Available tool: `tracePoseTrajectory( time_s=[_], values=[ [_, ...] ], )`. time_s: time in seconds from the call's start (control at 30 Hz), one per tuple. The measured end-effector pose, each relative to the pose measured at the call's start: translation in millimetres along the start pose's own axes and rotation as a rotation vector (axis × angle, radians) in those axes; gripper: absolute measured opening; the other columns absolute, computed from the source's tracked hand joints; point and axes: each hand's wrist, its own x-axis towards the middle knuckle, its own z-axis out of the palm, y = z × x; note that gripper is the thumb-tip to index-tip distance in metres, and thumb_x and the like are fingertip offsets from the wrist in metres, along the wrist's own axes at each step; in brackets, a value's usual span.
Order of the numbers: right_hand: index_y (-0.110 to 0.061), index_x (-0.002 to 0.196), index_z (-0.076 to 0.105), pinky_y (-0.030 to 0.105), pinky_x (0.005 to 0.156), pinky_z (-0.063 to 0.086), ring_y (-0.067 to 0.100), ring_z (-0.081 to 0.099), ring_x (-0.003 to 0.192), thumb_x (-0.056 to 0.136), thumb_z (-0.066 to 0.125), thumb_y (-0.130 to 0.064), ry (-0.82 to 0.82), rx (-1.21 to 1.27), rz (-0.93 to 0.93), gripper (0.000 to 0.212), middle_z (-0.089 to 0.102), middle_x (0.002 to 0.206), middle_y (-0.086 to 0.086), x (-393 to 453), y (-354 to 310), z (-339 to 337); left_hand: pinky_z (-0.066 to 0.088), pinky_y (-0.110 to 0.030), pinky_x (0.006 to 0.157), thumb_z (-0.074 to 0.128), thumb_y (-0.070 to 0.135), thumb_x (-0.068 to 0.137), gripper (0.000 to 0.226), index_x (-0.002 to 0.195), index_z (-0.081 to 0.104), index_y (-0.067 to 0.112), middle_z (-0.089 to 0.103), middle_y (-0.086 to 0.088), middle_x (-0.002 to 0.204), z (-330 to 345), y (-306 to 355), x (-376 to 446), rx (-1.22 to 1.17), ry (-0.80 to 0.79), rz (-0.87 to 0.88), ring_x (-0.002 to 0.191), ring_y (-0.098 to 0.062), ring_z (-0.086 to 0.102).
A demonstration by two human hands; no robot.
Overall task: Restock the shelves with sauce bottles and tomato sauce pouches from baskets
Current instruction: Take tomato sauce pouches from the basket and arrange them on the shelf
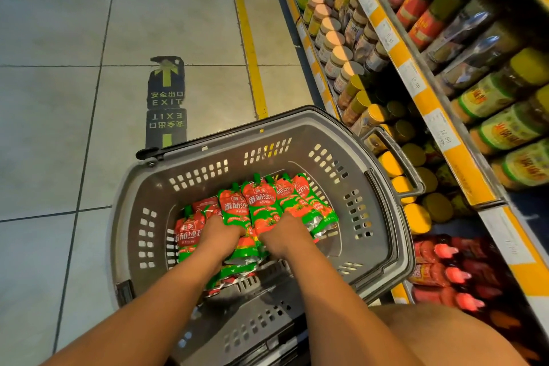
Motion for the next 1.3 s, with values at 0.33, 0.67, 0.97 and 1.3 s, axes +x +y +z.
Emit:
tracePoseTrajectory(
  time_s=[0.33, 0.67, 0.97, 1.3],
  values=[
    [-0.012, 0.096, 0.063, 0.032, 0.086, 0.05, 0.029, 0.063, 0.102, 0.095, 0.066, -0.032, -0.116, 0.105, 0.016, 0.02, 0.067, 0.106, 0.009, 2, 7, 2, 0.059, -0.037, 0.068, 0.07, 0.015, 0.088, 0.005, 0.093, 0.07, 0.015, 0.076, -0.008, 0.084, -2, 3, -4, -0.051, 0.018, 0.019, 0.075, -0.026, 0.074],
    [0.001, 0.141, 0.05, 0.037, 0.094, 0.048, 0.036, 0.059, 0.119, 0.097, 0.061, -0.049, 0.018, 0.438, 0.06, 0.068, 0.061, 0.135, 0.018, 12, 6, 3, 0.061, -0.043, 0.084, 0.078, 0.008, 0.085, 0.018, 0.097, 0.07, 0.019, 0.077, -0.002, 0.092, 6, 3, -11, -0.053, -0.068, 0.064, 0.085, -0.024, 0.075],
    [-0.006, 0.1, 0.067, 0.037, 0.06, 0.052, 0.027, 0.06, 0.067, 0.079, 0.069, -0.028, -0.024, 0.774, 0.176, 0.03, 0.064, 0.08, 0.01, 5, -5, -12, 0.061, -0.042, 0.077, 0.072, 0.007, 0.088, 0.009, 0.094, 0.073, 0.012, 0.079, -0.006, 0.083, 8, 3, -10, -0.124, -0.099, 0.076, 0.078, -0.026, 0.076],
    [-0.022, 0.098, 0.062, 0.039, 0.073, 0.062, 0.023, 0.06, 0.099, 0.085, 0.062, -0.027, -0.128, 1.109, 0.161, 0.014, 0.058, 0.107, 0.006, -33, 22, -46, 0.06, -0.04, 0.07, 0.07, 0.008, 0.091, 0.018, 0.109, 0.071, 0.006, 0.079, -0.016, 0.09, -1, 15, -28, -0.378, -0.103, 0.105, 0.078, -0.034, 0.077]
  ],
)
